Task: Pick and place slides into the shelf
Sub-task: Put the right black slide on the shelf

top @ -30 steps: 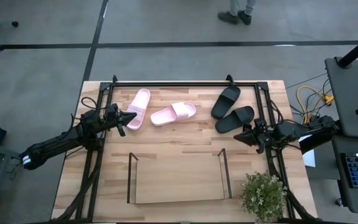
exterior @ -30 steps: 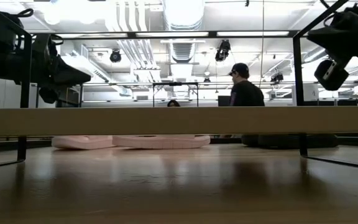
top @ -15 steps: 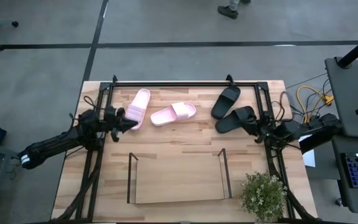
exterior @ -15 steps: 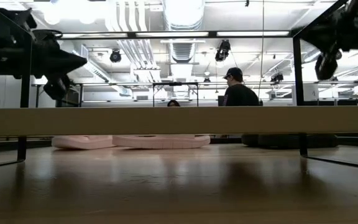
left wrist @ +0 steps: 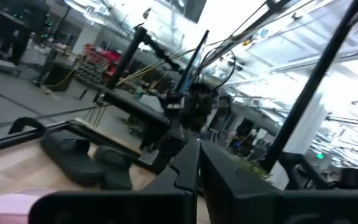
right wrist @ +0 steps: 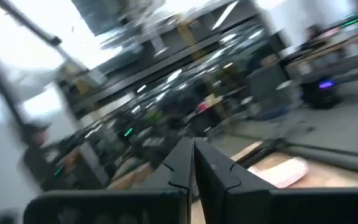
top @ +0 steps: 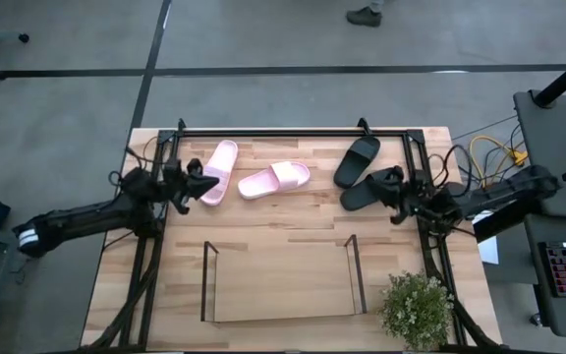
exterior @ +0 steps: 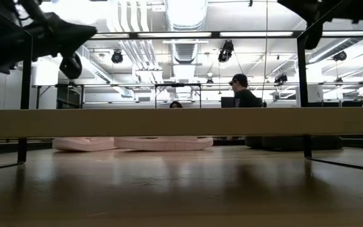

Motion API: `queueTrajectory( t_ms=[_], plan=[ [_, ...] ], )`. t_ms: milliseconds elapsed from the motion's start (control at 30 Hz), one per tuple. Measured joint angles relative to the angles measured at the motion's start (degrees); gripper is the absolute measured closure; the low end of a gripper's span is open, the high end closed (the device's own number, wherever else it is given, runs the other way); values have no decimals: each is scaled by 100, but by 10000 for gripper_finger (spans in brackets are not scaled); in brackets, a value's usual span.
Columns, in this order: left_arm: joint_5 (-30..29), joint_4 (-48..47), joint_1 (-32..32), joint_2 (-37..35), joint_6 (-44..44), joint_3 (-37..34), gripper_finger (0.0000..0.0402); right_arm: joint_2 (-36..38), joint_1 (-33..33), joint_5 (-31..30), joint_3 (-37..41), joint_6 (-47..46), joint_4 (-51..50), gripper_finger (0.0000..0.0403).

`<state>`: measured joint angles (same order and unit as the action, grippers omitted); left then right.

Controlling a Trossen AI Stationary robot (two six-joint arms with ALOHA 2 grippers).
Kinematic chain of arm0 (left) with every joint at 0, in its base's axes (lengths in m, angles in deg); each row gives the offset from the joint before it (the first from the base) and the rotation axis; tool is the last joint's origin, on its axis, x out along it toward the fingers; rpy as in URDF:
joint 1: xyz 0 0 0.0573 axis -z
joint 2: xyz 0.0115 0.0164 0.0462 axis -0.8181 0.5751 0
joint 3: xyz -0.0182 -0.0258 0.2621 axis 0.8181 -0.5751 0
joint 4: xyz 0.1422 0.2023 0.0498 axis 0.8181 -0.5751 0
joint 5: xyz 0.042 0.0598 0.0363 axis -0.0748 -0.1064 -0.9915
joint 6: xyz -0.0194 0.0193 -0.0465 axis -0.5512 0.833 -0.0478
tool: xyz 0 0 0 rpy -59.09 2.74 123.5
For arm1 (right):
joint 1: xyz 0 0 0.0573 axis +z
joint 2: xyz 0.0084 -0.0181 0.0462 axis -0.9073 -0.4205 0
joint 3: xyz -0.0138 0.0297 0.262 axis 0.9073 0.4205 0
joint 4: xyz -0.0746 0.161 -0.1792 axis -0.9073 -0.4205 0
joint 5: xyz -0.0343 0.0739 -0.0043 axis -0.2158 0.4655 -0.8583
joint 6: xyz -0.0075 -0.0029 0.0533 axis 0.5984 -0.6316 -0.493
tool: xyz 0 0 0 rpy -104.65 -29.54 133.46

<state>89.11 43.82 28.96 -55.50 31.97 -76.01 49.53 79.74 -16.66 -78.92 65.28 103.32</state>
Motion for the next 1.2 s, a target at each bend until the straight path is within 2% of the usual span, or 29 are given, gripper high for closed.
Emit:
queueTrajectory(
  t_ms=[100, 167, 267, 400, 500, 733, 1200],
  plan=[
    [-21, 351, 2, 364, -7, 277, 402, -122, -4, -243, -308, 30, -208, 373],
    [-111, 577, 2, 623, -96, 442, 401, -142, 0, -237, -572, -137, -764, 349],
    [-188, 835, 0, 1008, -167, 650, 391, -174, 0, -250, -1103, -736, -2203, 302],
    [-184, 892, 0, 1394, -115, 836, 355, -327, -2, -490, -1948, -1101, -4490, 241],
    [-180, 889, 0, 1570, -270, 889, 323, -494, 0, -497, -2506, -1297, -5444, 217],
    [-169, 896, -2, 1730, -955, 901, 293, -1043, 0, -454, -3671, -1793, -6970, 217],
    [-143, 874, -4, 1586, -909, 897, 291, -2896, -147, -631, -5580, -3767, -10757, 254]
  ],
)
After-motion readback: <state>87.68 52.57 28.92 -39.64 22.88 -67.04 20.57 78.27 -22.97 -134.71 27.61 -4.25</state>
